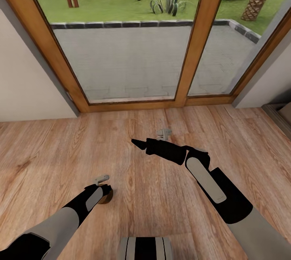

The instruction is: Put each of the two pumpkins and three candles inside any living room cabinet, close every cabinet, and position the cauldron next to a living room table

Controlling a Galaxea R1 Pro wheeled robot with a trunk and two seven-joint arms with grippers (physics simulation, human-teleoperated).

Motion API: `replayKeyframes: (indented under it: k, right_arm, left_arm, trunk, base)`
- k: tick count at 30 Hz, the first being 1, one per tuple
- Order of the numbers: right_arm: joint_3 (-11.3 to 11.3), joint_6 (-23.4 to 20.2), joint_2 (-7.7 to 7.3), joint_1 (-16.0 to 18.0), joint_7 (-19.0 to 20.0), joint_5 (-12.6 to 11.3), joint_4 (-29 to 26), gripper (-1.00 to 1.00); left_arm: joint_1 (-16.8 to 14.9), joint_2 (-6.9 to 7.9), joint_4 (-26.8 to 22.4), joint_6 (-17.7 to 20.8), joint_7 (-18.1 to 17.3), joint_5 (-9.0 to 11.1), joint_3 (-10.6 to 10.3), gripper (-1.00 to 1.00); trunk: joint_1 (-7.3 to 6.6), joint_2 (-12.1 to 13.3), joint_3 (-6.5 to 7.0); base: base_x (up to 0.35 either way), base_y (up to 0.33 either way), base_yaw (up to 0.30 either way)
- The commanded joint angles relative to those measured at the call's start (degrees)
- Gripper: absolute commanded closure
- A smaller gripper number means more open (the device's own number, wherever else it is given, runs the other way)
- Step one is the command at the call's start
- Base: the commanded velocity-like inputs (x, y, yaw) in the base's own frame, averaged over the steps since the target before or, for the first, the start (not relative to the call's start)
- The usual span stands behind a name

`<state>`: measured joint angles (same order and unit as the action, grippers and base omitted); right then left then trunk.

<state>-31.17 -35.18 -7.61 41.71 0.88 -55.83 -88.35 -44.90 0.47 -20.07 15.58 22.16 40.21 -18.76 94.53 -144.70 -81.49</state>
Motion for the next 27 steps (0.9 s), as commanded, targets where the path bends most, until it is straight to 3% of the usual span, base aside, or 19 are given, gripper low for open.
replayKeyframes:
  k: [1,10,27]
  right_arm:
    - [0.0,-0.2,-0.03,0.0,0.1,0.0,0.0,-1.0]
    - [0.0,-0.1,-0.03,0.0,0.1,0.0,0.0,-1.0]
    - [0.3,0.4,-0.04,0.0,0.0,0.1,1.2,-1.0]
  left_arm:
    - [0.0,0.07,-0.1,0.3,0.4,0.2,-0.4,1.0]
    - [0.0,0.06,-0.1,0.3,0.4,0.3,-0.4,1.0]
    - [0.0,0.73,-0.3,0.5,0.5,1.0,0.0,1.0]
  trunk:
    - [-0.01,0.0,-0.04]
    - [-0.01,0.0,-0.04]
    - [-0.45,0.2,3.73]
  base:
    - [0.0,0.0,0.0]
    - [0.0,0.0,0.0]
    - [0.0,0.0,0.0]
